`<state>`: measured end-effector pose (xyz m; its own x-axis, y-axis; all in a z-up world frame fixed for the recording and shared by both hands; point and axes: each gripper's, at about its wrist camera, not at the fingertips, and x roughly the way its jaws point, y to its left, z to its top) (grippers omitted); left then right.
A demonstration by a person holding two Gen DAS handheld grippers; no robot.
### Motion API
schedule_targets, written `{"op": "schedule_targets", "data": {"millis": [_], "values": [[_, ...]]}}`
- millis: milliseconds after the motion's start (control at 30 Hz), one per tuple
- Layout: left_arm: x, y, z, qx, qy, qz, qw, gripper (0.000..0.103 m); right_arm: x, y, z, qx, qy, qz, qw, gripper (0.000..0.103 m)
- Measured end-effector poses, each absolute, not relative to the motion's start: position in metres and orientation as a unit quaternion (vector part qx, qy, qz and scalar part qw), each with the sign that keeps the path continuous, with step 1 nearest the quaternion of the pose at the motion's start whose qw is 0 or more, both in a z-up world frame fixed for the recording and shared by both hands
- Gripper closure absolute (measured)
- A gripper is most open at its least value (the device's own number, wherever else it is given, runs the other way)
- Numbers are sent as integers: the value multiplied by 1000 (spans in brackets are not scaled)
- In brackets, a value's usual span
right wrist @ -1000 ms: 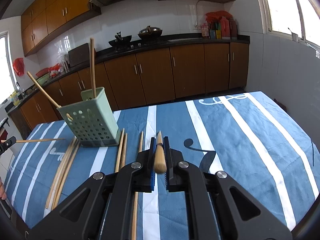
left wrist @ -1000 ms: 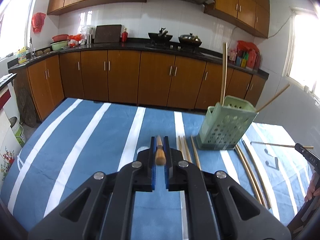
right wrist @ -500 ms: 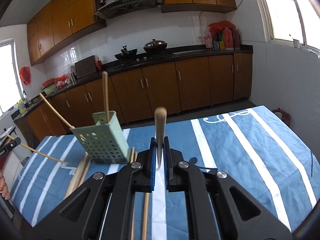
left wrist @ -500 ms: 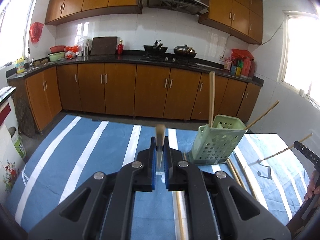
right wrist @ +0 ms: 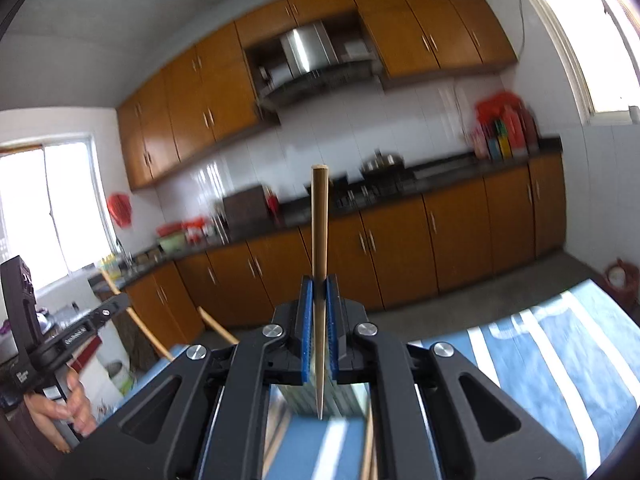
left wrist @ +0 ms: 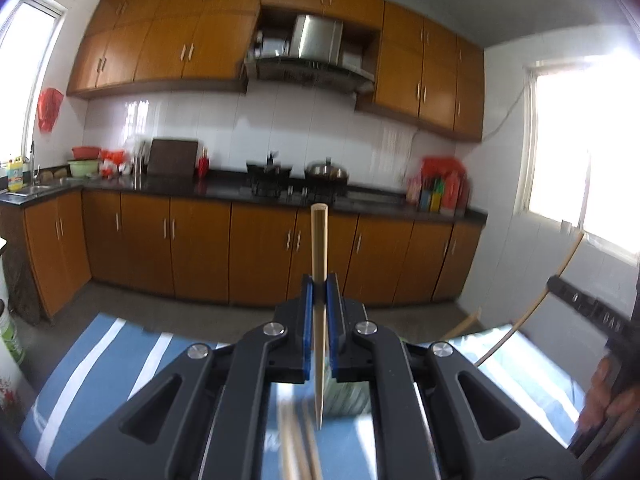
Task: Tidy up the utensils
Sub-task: 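Insert both chopsticks into the green holder and open both tools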
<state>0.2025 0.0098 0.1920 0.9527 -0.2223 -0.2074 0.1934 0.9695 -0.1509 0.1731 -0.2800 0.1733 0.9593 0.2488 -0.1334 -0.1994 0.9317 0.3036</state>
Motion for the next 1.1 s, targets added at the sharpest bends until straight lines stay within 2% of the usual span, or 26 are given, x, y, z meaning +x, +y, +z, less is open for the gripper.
{"op": "schedule_targets", "data": {"millis": [133, 233, 433, 733, 1100], "values": [[221, -6, 211, -96, 67, -95, 989, 95, 195, -262, 180, 132, 46, 94, 986, 96], [240, -18, 210, -100, 50, -87, 990, 95, 218, -257, 171, 123, 53, 79, 988, 96], [276, -31, 180, -107, 69, -78, 989, 95, 258, -259, 144, 134, 88, 66, 985, 96], [304, -32, 139, -102, 114, -77, 985, 95, 273, -252, 116, 137, 131, 74, 979, 96], [305, -28, 137, -94, 135, -76, 983, 91, 275, -252, 118, 137, 157, 72, 975, 95]]}}
